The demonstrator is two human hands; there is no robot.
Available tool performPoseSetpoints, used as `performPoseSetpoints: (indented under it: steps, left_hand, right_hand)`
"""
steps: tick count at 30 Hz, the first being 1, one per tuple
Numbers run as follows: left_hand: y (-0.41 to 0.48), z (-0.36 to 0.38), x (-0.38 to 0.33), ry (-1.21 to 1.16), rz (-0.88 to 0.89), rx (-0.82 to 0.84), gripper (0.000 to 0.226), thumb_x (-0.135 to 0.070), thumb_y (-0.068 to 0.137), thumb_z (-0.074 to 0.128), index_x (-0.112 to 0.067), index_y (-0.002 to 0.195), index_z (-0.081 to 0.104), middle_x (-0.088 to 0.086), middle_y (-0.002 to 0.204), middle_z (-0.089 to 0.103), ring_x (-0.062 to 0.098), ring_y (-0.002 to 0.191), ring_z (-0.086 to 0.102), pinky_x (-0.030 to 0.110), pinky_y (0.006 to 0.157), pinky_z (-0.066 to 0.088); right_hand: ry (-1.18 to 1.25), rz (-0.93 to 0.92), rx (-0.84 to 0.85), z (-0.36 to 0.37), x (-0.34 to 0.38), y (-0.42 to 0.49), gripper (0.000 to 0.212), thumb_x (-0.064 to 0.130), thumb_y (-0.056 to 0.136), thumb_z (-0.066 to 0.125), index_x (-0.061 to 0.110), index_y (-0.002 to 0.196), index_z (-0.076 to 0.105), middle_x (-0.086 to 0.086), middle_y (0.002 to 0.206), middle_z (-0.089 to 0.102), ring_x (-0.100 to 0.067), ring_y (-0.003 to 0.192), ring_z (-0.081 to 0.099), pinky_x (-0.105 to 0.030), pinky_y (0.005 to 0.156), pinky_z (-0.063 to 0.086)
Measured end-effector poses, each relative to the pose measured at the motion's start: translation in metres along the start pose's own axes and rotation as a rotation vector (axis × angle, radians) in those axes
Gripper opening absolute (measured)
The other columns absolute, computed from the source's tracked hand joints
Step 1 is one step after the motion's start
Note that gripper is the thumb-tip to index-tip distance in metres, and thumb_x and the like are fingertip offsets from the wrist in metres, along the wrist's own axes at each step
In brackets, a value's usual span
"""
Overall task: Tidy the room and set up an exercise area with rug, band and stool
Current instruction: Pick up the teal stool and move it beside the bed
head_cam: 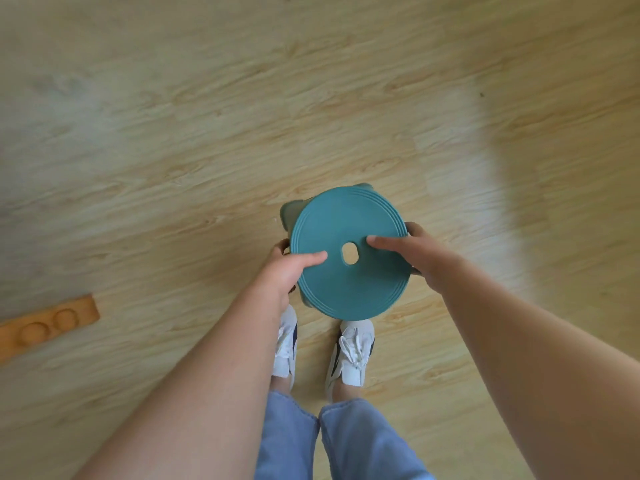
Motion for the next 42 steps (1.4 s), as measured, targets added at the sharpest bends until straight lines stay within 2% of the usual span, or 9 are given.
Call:
performPoseSetpoints:
  steps: [4, 6, 12, 15, 20, 30, 34, 39, 42]
  left_hand:
    - [-0.053, -0.053, -0.033, -0.088, 0.032, -0.038, 0.027, -0.011, 0.076, 0.079, -0.015, 0.094, 0.06, 0.0, 0.087, 0.071, 0.016, 0.078, 0.068, 0.03, 0.076, 0.056]
    - [-0.076, -0.083, -0.051, -0.12, 0.069, -0.041, 0.024, -0.013, 0.076, 0.078, -0.011, 0.097, 0.068, 0.003, 0.09, 0.075, 0.016, 0.077, 0.07, 0.026, 0.071, 0.055]
    - [-0.101, -0.178, -0.088, -0.169, 0.101, -0.061, 0.074, -0.038, 0.048, 0.088, -0.018, 0.115, 0.064, -0.002, 0.1, 0.076, 0.019, 0.093, 0.072, 0.039, 0.09, 0.055]
    - [-0.1, -0.227, -0.11, -0.205, 0.124, -0.086, 0.084, -0.042, 0.04, 0.088, -0.019, 0.116, 0.061, -0.001, 0.104, 0.074, 0.02, 0.096, 0.07, 0.044, 0.093, 0.054]
    - [-0.106, -0.322, -0.158, -0.245, 0.122, -0.138, 0.073, -0.038, 0.053, 0.084, -0.023, 0.118, 0.055, -0.001, 0.108, 0.07, 0.021, 0.099, 0.068, 0.043, 0.093, 0.053]
    - [-0.073, -0.415, -0.241, -0.3, 0.159, -0.181, 0.052, -0.025, 0.068, 0.078, -0.019, 0.117, 0.062, 0.002, 0.107, 0.072, 0.021, 0.094, 0.069, 0.03, 0.072, 0.053]
    - [-0.041, -0.43, -0.269, -0.342, 0.119, -0.208, 0.05, -0.027, 0.074, 0.074, -0.019, 0.121, 0.059, 0.002, 0.109, 0.07, 0.021, 0.093, 0.068, 0.027, 0.063, 0.049]
    - [0.01, -0.444, -0.297, -0.357, 0.1, -0.254, 0.072, -0.045, 0.045, 0.074, -0.028, 0.115, 0.063, 0.004, 0.114, 0.067, 0.027, 0.096, 0.068, 0.044, 0.084, 0.056]
    - [0.046, -0.451, -0.31, -0.348, 0.097, -0.249, 0.07, -0.04, 0.051, 0.072, -0.024, 0.118, 0.062, 0.004, 0.113, 0.067, 0.027, 0.098, 0.067, 0.044, 0.089, 0.054]
  right_hand:
    - [-0.046, -0.052, 0.043, 0.036, 0.061, -0.05, 0.078, 0.031, 0.071, 0.084, 0.019, 0.136, 0.043, -0.004, 0.123, 0.06, -0.021, 0.104, 0.061, -0.038, 0.088, 0.053]
    - [-0.083, -0.085, 0.065, 0.061, 0.096, -0.074, 0.079, 0.032, 0.071, 0.084, 0.019, 0.137, 0.043, -0.004, 0.124, 0.059, -0.022, 0.105, 0.061, -0.038, 0.088, 0.053]
    - [-0.172, -0.153, 0.094, 0.135, 0.185, -0.114, 0.085, 0.035, 0.067, 0.086, 0.021, 0.138, 0.043, -0.003, 0.121, 0.061, -0.023, 0.103, 0.063, -0.042, 0.089, 0.055]
    - [-0.176, -0.149, 0.099, 0.177, 0.218, -0.12, 0.082, 0.033, 0.068, 0.086, 0.021, 0.137, 0.044, -0.002, 0.118, 0.062, -0.021, 0.1, 0.064, -0.041, 0.085, 0.057]
    - [-0.146, -0.131, 0.142, 0.262, 0.273, -0.123, 0.077, 0.034, 0.071, 0.083, 0.02, 0.137, 0.045, -0.001, 0.121, 0.062, -0.013, 0.095, 0.062, -0.027, 0.062, 0.052]
    - [-0.137, -0.168, 0.142, 0.358, 0.372, -0.097, 0.082, 0.035, 0.069, 0.085, 0.018, 0.138, 0.044, -0.003, 0.122, 0.061, -0.021, 0.103, 0.063, -0.036, 0.078, 0.055]
    - [-0.168, -0.118, 0.182, 0.378, 0.408, -0.066, 0.078, 0.034, 0.071, 0.083, 0.02, 0.138, 0.044, -0.002, 0.124, 0.061, -0.017, 0.097, 0.063, -0.03, 0.066, 0.053]
    - [-0.178, -0.099, 0.195, 0.397, 0.44, -0.022, 0.069, 0.028, 0.077, 0.08, 0.019, 0.136, 0.045, -0.002, 0.123, 0.062, -0.011, 0.087, 0.062, -0.026, 0.057, 0.05]
    - [-0.18, -0.083, 0.19, 0.414, 0.45, 0.013, 0.047, 0.022, 0.081, 0.076, 0.018, 0.121, 0.051, 0.003, 0.104, 0.065, -0.008, 0.081, 0.062, -0.021, 0.053, 0.048]
Point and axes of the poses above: each hand's wrist, its own y-axis towards the middle knuckle, its own z-axis out of the palm, x = y × z, the point moved 10 cm from there along y, towards the middle knuckle
